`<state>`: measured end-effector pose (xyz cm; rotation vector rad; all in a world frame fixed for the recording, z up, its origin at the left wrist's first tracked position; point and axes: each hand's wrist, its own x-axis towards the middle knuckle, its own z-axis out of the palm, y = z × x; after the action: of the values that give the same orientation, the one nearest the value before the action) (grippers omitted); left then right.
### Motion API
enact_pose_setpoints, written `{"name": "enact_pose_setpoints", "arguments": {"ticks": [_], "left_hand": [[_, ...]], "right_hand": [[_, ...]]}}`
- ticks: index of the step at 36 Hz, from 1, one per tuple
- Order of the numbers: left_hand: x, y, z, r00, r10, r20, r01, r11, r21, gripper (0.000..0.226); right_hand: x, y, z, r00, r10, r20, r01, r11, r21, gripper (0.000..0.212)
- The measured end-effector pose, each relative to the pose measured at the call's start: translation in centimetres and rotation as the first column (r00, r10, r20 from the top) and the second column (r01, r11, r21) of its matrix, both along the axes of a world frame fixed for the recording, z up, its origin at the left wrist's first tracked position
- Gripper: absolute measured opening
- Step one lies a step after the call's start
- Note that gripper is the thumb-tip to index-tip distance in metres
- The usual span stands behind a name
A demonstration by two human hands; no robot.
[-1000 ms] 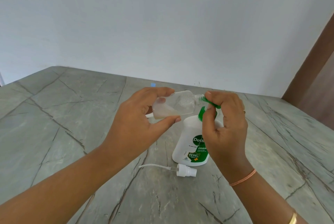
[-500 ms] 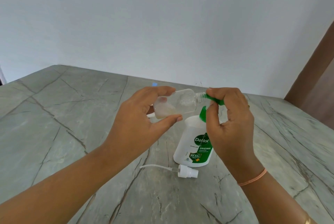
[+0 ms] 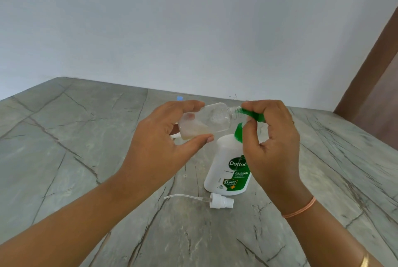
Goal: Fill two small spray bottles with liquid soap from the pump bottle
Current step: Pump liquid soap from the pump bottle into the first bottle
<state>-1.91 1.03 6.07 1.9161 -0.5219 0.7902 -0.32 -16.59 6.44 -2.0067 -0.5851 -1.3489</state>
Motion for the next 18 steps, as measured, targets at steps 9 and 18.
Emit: {"name": "enact_pose_setpoints", "arguments": {"ticks": [9,18], "left_hand": [[0.0,0.0,0.0,1.0,0.012,0.002,-0.012,1.0,0.006,0.051],[0.2,0.1,-0.3,0.999,0.024,0.04,-0.026,0.999,0.035,0.047]], "right_hand": [[0.1,0.0,0.0,1.0,-0.001,0.03,0.001,1.0,-0.027,0.021],[0.7,0.2,-1.3,0.999,-0.02,0.049,0.021,1.0,-0.008,0.021]]}}
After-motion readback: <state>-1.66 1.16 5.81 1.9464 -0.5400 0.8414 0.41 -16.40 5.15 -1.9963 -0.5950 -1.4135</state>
